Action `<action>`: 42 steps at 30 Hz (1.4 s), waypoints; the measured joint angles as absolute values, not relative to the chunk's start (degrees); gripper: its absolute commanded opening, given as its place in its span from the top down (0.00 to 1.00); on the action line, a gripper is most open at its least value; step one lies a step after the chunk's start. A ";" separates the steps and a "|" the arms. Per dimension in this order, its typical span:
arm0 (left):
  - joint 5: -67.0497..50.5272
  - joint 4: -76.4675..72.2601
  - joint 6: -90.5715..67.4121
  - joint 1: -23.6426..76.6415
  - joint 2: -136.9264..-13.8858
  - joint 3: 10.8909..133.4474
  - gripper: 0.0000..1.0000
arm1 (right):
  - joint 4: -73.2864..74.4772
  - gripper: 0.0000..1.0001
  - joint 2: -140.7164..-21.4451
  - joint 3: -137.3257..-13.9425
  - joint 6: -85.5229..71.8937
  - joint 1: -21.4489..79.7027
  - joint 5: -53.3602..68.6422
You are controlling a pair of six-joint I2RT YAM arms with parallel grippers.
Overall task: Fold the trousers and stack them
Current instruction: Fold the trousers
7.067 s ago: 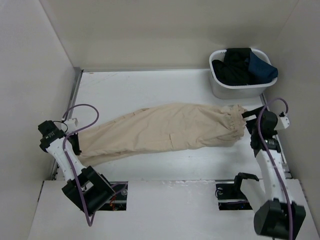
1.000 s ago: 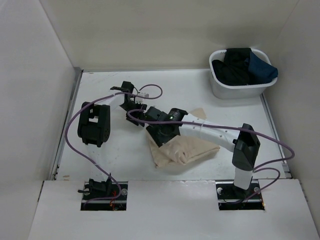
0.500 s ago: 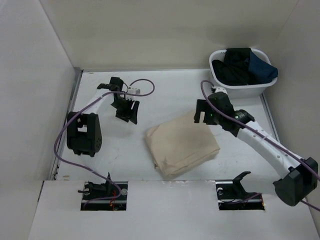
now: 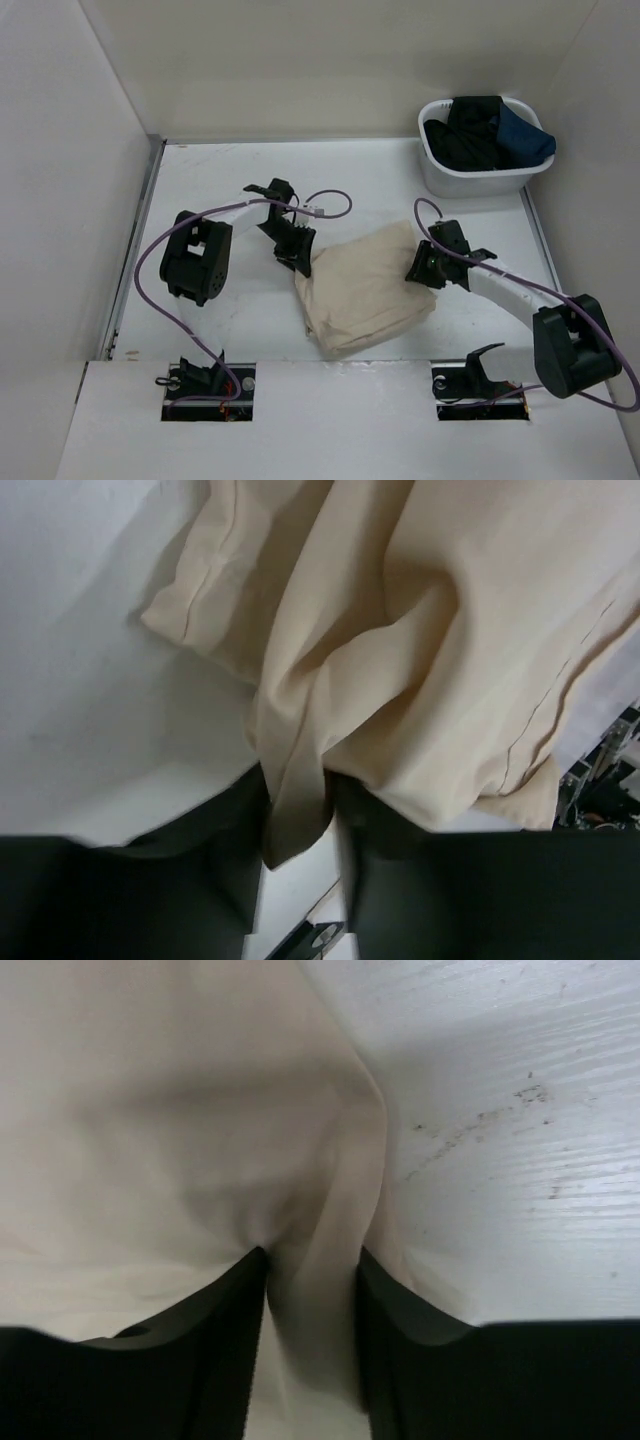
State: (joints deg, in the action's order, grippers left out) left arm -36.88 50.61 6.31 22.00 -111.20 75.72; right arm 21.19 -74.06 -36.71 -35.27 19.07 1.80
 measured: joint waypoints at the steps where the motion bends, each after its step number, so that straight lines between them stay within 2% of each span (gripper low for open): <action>1: -36.91 50.24 6.02 22.33 -111.98 76.58 0.84 | 20.10 0.62 -74.04 -36.23 -36.36 19.35 2.11; 3: -36.01 49.39 5.98 22.65 -113.65 78.76 0.90 | 18.28 0.66 -73.89 -35.51 -38.28 20.40 2.31; 7: -31.53 47.07 5.98 20.36 -116.66 84.25 0.91 | 14.09 0.69 -74.41 -35.00 -42.13 21.89 2.57; 10: -28.82 44.73 5.89 16.40 -118.48 89.67 0.88 | 10.20 0.68 -77.93 -36.32 -43.88 22.24 3.27; 14: -27.18 42.33 5.67 12.12 -119.42 95.13 0.87 | 5.02 0.61 -83.96 -39.83 -44.16 22.74 4.43; 16: -26.30 41.89 5.69 10.87 -119.42 95.88 0.82 | 3.49 0.47 -86.39 -41.76 -43.53 22.92 4.62; 17: -25.85 41.67 5.72 10.39 -119.42 95.92 0.74 | 3.18 0.34 -87.07 -42.39 -43.16 22.90 4.64; 18: -25.41 41.71 5.74 9.96 -119.42 95.92 0.68 | 3.16 0.14 -87.31 -42.76 -42.74 22.87 4.67; 19: -25.12 41.74 5.78 9.61 -119.44 95.92 0.60 | 3.38 0.00 -87.15 -42.89 -42.06 22.79 4.69; 20: -24.86 41.71 5.72 9.21 -119.42 95.92 0.53 | 4.01 0.00 -86.52 -42.89 -41.30 22.50 4.67; 26: -23.97 40.91 4.16 6.52 -118.28 95.83 0.48 | 14.02 0.00 -69.95 -44.10 -34.65 18.61 2.26; 29: -23.86 38.46 1.39 3.64 -113.30 94.39 0.38 | 21.93 0.00 -64.45 -50.83 -29.56 14.24 0.78; 35: -23.24 33.17 -1.67 -8.21 -95.02 91.61 0.35 | 38.06 0.00 -69.82 -69.41 -23.83 2.11 -4.97; 42: -15.20 29.52 0.08 -22.74 -80.77 84.58 0.33 | 45.82 0.00 -71.88 -73.45 -22.57 -6.61 -14.63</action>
State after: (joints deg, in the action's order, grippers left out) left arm -15.20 29.52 0.08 -22.74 -80.77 84.58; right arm 45.82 -71.88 -73.45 -22.57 -6.61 -14.63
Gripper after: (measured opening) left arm 0.665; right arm 0.998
